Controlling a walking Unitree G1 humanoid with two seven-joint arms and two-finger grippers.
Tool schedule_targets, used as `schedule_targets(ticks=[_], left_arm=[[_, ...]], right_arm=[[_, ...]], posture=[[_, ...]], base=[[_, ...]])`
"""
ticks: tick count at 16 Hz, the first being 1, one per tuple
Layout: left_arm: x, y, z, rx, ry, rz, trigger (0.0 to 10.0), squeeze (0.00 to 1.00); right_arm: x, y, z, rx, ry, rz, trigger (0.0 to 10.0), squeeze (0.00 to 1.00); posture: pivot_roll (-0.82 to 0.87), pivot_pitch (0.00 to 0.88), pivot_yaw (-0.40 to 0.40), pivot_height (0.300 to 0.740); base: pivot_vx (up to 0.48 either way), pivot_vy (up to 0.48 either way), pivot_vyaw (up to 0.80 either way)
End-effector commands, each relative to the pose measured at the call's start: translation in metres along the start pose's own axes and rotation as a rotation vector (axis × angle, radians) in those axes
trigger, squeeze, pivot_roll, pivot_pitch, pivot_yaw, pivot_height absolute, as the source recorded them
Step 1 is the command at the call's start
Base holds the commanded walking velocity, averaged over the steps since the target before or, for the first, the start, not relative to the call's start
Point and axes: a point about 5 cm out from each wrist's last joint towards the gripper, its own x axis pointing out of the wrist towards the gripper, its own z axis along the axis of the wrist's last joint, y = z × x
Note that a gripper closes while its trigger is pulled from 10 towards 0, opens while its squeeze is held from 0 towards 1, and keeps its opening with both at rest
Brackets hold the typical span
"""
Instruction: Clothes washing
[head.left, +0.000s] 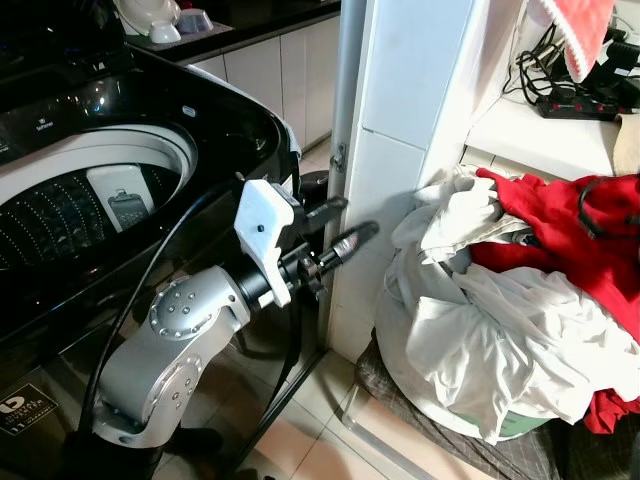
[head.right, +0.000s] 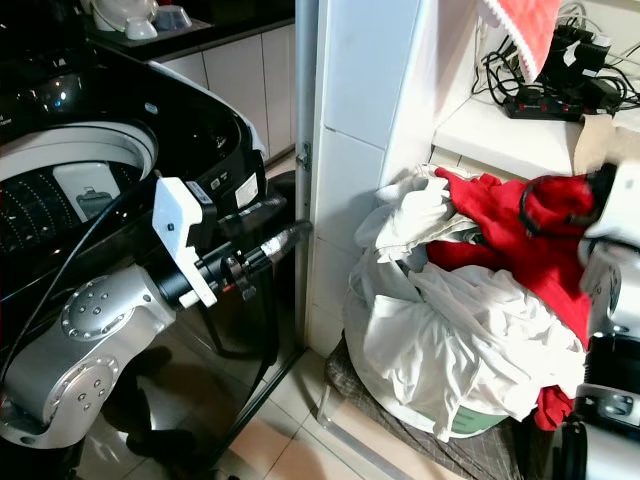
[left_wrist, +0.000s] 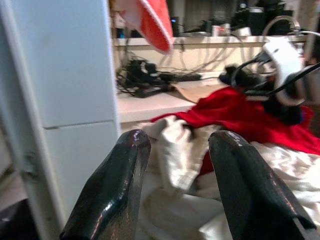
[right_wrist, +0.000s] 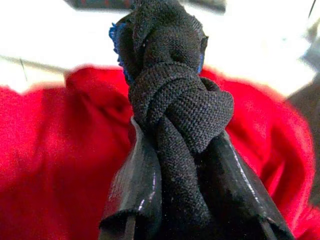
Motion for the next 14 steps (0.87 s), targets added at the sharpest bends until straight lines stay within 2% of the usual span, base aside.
schedule_targets(ticks=[1, 2, 3, 4, 5, 6, 7, 8, 9, 10, 11, 12, 13, 14], left_arm=[[0.002, 0.006, 0.005, 0.032, -0.021, 0.035, 10.0, 0.0], [0.003, 0.007, 0.005, 0.027, -0.025, 0.049, 10.0, 0.0], [0.006, 0.015, 0.008, -0.031, -0.047, 0.121, 10.0, 0.0], [0.008, 0.019, 0.01, -0.051, -0.059, 0.158, 10.0, 0.0], [0.011, 0.026, 0.013, -0.101, -0.09, 0.214, 10.0, 0.0], [0.015, 0.029, 0.015, -0.113, -0.1, 0.249, 10.0, 0.0], [0.015, 0.029, 0.015, -0.094, -0.095, 0.247, 10.0, 0.0], [0.015, 0.027, 0.015, -0.08, -0.095, 0.24, 10.0, 0.0], [0.014, 0.025, 0.015, -0.084, -0.1, 0.234, 10.0, 0.0], [0.013, 0.022, 0.015, -0.12, -0.112, 0.224, 10.0, 0.0], [0.015, 0.021, 0.015, -0.185, -0.13, 0.227, 10.0, 0.0], [0.018, 0.02, 0.016, -0.286, -0.155, 0.22, 10.0, 0.37], [0.021, 0.02, 0.018, -0.403, -0.184, 0.212, 10.0, 1.0], [0.023, 0.023, 0.019, -0.463, -0.208, 0.237, 10.0, 1.0]], right_arm=[[-0.005, 0.002, 0.022, -0.025, -0.102, 0.009, 0.0, 0.0], [-0.008, 0.008, 0.032, -0.031, -0.167, 0.044, 0.0, 0.0], [-0.028, 0.043, 0.059, -0.055, -0.377, 0.281, 0.0, 0.0], [-0.039, 0.058, 0.064, -0.062, -0.443, 0.4, 0.0, 0.0], [-0.061, 0.089, 0.062, -0.079, -0.511, 0.647, 0.0, 0.0], [-0.073, 0.113, 0.039, -0.18, -0.482, 0.771, 0.0, 0.0], [-0.071, 0.114, 0.033, -0.197, -0.46, 0.755, 0.0, 0.0], [-0.064, 0.112, 0.023, -0.18, -0.407, 0.697, 0.0, 0.0], [-0.062, 0.11, 0.02, -0.169, -0.4, 0.689, 0.0, 0.0], [-0.063, 0.108, 0.017, -0.159, -0.415, 0.711, 0.0, 0.0], [-0.073, 0.112, 0.015, -0.164, -0.46, 0.814, 0.0, 0.0], [-0.085, 0.117, 0.013, -0.147, -0.502, 0.926, 0.0, 0.0], [-0.094, 0.122, 0.013, -0.128, -0.535, 0.981, 0.0, 0.0], [-0.1, 0.127, 0.013, -0.125, -0.56, 1.024, 0.0, 0.0]], posture=[[-0.02, 0.004, -0.013, 0.74], [-0.02, 0.004, -0.012, 0.74], [-0.02, 0.003, -0.009, 0.74], [-0.02, 0.003, -0.009, 0.74], [-0.02, 0.001, -0.012, 0.74], [-0.02, 0.0, -0.022, 0.74], [-0.01, 0.001, -0.025, 0.74], [-0.01, 0.0, -0.027, 0.74], [-0.01, 0.003, -0.026, 0.74], [-0.01, 0.002, -0.026, 0.74], [-0.02, 0.005, -0.024, 0.74], [-0.02, 0.006, -0.02, 0.74], [-0.02, 0.006, -0.02, 0.74], [-0.02, 0.008, -0.014, 0.74]], base=[[0.0, 0.0, 0.0], [0.0, 0.0, 0.0], [0.0, 0.0, 0.0], [0.0, 0.0, 0.0], [0.0, 0.0, 0.0], [0.0, 0.0, 0.0], [0.0, 0.0, 0.0], [0.0, 0.0, 0.0], [0.0, 0.0, 0.0], [0.0, 0.0, 0.0], [0.0, 0.0, 0.0], [0.0, 0.0, 0.0], [0.0, 0.0, 0.0], [0.0, 0.0, 0.0]])
